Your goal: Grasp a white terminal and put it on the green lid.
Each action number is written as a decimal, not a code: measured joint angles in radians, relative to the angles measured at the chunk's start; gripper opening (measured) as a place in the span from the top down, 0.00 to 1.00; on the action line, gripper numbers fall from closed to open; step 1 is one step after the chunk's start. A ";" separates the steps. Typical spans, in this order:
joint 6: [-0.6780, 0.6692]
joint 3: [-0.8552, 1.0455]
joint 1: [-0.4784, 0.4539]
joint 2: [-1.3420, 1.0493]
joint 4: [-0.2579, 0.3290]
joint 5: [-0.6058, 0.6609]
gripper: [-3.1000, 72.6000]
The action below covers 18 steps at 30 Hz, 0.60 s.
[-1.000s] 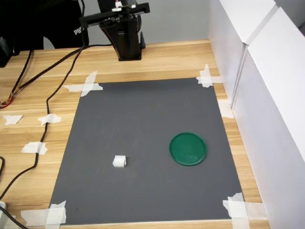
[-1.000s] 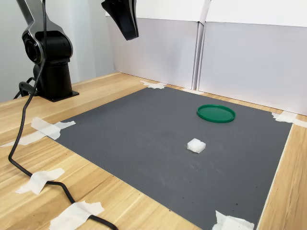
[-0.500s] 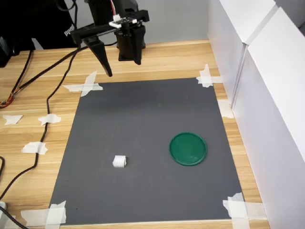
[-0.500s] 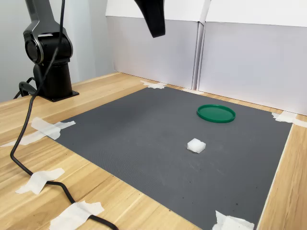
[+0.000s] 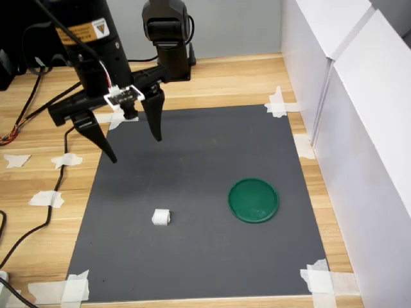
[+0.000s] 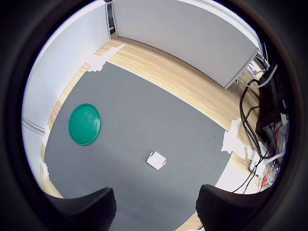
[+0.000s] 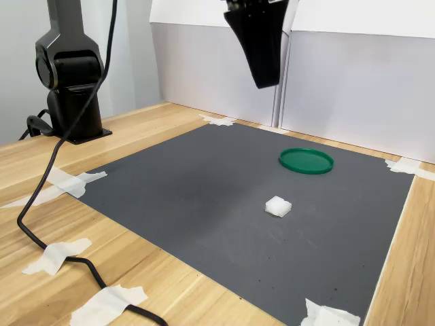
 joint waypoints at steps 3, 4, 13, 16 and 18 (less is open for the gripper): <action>0.005 -0.025 0.031 0.032 -0.017 0.026 0.03; 0.009 -0.026 0.042 0.042 -0.020 0.031 0.03; 0.067 -0.026 0.070 0.097 -0.017 -0.004 0.03; 0.067 -0.026 0.070 0.121 -0.026 -0.031 0.03; 0.067 -0.026 0.070 0.139 -0.039 -0.051 0.03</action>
